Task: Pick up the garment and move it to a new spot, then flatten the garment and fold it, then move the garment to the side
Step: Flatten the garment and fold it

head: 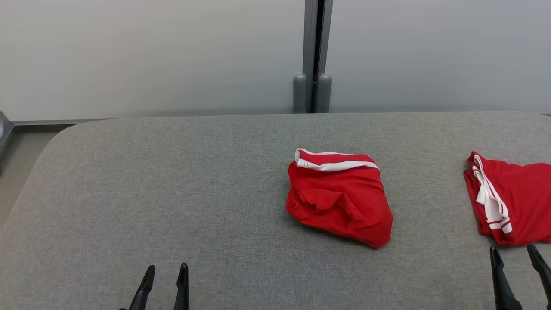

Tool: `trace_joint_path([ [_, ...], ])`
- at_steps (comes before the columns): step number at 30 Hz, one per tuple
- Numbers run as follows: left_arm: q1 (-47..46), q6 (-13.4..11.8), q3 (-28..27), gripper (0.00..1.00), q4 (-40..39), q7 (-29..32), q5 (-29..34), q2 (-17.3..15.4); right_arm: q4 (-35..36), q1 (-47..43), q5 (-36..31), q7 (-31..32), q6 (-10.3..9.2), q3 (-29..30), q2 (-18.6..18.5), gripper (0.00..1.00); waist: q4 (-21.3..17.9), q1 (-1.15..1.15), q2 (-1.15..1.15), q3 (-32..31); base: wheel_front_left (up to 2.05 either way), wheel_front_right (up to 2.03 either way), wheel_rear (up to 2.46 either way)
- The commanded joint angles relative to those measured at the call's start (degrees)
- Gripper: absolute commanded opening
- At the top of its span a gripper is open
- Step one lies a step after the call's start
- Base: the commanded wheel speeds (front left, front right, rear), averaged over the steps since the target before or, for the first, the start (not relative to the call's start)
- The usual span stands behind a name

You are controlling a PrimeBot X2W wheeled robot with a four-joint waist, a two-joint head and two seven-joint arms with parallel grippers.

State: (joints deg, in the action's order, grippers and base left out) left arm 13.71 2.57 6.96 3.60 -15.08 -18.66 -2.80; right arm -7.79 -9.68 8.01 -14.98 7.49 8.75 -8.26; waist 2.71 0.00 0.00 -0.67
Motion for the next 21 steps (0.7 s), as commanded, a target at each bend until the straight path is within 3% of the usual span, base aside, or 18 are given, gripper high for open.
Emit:
trace_joint_path([
  [1, 0.01, 0.27, -0.29, 1.0, 0.08, -0.09, 0.38, -0.21, 0.3, 0.3, -0.2, -0.26, 0.01, -0.3, 0.09, 1.0, 0.52, 0.0, 0.0, 0.24, 0.0, 0.0, 0.0],
  [2, -0.15, 0.25, -0.25, 1.0, 0.08, -0.09, 0.31, -0.21, 0.1, 0.66, 0.38, -0.26, 0.01, -0.63, 0.23, 0.8, 0.76, 0.0, 0.0, 0.4, 0.0, 0.0, 0.0],
  [3, -0.39, 0.15, -0.26, 1.0, 0.02, -0.09, 0.22, -0.21, -0.56, 1.14, 1.18, -0.26, 0.01, -1.21, 0.29, 0.31, 1.0, 0.0, 0.0, 0.67, 0.0, 0.0, 0.0],
  [4, -0.7, 0.02, -0.27, 1.0, -0.1, -0.09, 0.01, -0.22, -0.93, 2.08, 1.21, -0.26, 0.01, -2.22, -0.2, 0.0, 1.2, 0.0, 0.0, 1.05, 0.0, 0.0, 0.0],
  [9, -3.48, 0.04, 0.88, 1.0, -0.65, -0.09, -0.63, -0.19, -4.74, 11.19, 2.29, -0.26, 0.01, -10.34, -2.4, 0.0, 2.47, 0.0, 0.0, 5.34, 0.0, 0.0, 0.0],
  [16, -8.49, -0.33, 4.15, 1.0, -0.18, -0.08, -2.0, -0.22, -17.97, 28.36, 2.72, 2.38, 0.01, -24.04, -4.89, 0.0, 5.87, 0.0, 0.0, 11.17, 0.0, 0.0, 0.0],
  [21, -9.97, -0.71, 5.14, 1.0, 0.32, -0.09, -2.7, -0.23, -24.44, 34.13, 4.11, 2.43, 0.0, -29.25, -5.01, 0.0, 7.81, 0.0, 0.0, 12.5, 0.0, 0.0, 0.0],
])
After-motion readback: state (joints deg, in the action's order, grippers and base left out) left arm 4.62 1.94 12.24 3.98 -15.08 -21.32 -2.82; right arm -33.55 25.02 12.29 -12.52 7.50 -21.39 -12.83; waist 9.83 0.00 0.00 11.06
